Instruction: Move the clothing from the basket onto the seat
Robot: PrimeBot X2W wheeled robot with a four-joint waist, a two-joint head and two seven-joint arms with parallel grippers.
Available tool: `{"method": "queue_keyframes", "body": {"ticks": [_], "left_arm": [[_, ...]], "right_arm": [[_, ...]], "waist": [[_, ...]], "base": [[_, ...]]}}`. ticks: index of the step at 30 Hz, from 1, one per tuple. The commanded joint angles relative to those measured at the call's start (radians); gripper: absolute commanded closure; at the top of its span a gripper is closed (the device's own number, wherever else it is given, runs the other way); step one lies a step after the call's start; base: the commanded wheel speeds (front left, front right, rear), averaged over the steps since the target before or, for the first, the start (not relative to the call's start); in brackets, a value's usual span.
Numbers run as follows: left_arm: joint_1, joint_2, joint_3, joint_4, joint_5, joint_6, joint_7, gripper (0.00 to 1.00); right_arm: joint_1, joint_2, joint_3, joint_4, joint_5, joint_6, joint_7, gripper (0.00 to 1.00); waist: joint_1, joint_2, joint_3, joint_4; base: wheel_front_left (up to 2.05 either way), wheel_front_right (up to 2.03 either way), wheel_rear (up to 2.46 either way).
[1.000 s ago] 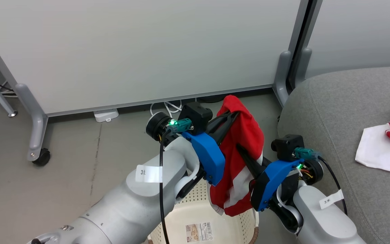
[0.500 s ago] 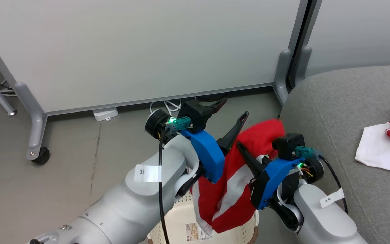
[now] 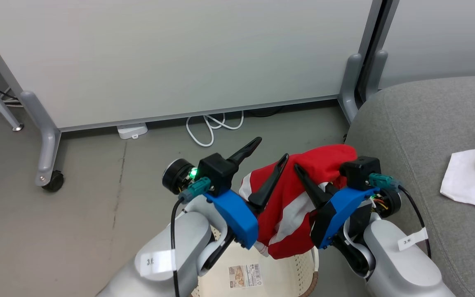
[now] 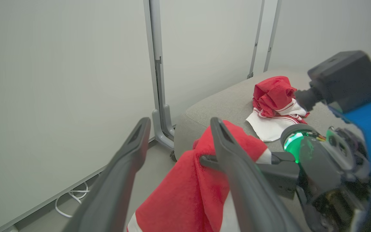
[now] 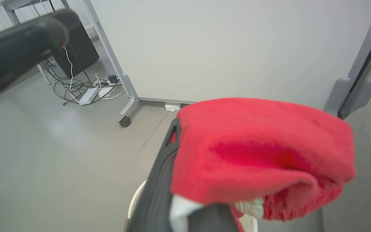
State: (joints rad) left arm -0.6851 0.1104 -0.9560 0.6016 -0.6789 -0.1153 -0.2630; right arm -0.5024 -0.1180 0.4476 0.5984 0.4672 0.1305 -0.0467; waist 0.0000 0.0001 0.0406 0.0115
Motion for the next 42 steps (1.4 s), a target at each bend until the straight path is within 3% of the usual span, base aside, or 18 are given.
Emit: {"method": "queue_keyframes", "body": {"ticks": [1, 9, 18, 34, 42], "left_arm": [[0.036, 0.013, 0.037, -0.028, 0.034, -0.001, -0.003, 0.00], [0.222, 0.047, 0.244, -0.162, 0.191, -0.005, -0.003, 0.00], [0.357, 0.052, 0.388, -0.215, 0.305, -0.013, -0.003, 0.00], [0.433, 0.044, 0.433, -0.232, 0.347, -0.015, -0.003, 0.00], [0.427, 0.050, 0.435, -0.236, 0.345, -0.016, -0.003, 0.00]], "right_arm": [[0.016, -0.003, -0.005, -0.012, -0.008, 0.000, -0.005, 1.00], [0.037, -0.002, -0.029, -0.059, -0.026, 0.000, 0.009, 1.00], [0.064, -0.007, -0.055, -0.097, -0.039, 0.000, 0.027, 1.00], [0.095, 0.002, -0.086, -0.147, -0.062, 0.000, 0.060, 1.00], [0.089, 0.008, -0.091, -0.161, -0.066, 0.000, 0.060, 1.00]], "waist": [[0.0000, -0.0001, 0.003, 0.003], [0.0000, -0.0001, 0.011, 0.006], [0.0000, -0.0001, 0.010, 0.009], [0.0000, -0.0001, 0.010, 0.001], [0.0000, -0.0001, 0.028, -0.065]], "base": [[0.00, 0.00, 0.00], [0.00, 0.00, 0.00], [0.00, 0.00, 0.00], [0.00, 0.00, 0.00], [0.00, 0.00, 0.00]]}}
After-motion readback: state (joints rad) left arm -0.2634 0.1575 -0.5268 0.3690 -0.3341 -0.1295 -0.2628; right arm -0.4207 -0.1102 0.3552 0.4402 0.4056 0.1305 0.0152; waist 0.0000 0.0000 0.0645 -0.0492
